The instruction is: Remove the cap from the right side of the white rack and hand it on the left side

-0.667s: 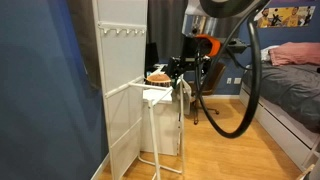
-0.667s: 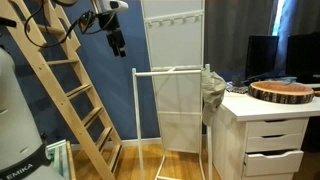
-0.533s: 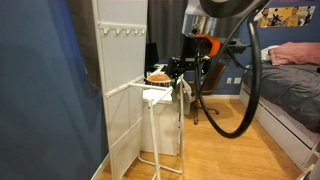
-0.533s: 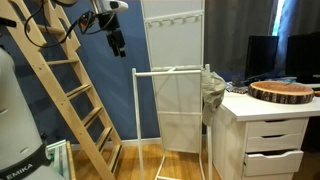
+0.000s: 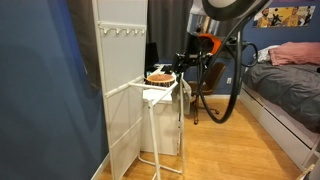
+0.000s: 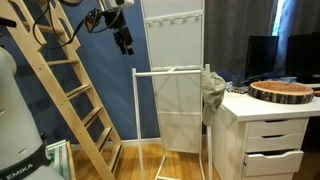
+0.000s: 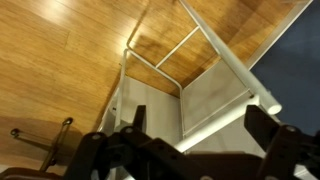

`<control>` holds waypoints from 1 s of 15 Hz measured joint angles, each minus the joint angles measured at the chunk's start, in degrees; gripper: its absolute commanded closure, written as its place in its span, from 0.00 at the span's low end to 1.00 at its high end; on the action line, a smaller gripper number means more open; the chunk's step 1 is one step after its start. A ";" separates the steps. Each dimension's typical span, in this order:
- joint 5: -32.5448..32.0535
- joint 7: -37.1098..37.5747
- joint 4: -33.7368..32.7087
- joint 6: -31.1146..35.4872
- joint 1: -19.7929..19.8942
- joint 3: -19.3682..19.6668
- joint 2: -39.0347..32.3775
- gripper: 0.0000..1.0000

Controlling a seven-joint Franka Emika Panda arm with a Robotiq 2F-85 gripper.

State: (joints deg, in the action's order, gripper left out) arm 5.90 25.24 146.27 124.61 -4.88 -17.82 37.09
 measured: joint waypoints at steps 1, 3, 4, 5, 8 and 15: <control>-1.47 -1.31 0.28 1.66 1.38 1.39 -0.19 0.00; -4.52 -5.62 0.91 5.50 4.25 5.02 -1.26 0.00; -5.79 -8.46 1.11 7.98 5.51 7.05 -2.21 0.00; -6.93 -11.74 1.29 10.77 6.57 9.20 -3.53 0.00; -9.86 -19.52 1.49 19.61 8.27 13.71 -8.75 0.00; -11.29 -22.90 1.32 27.05 8.35 14.93 -13.99 0.00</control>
State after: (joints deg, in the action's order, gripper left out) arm -5.39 2.34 147.60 151.65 3.47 -2.89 23.10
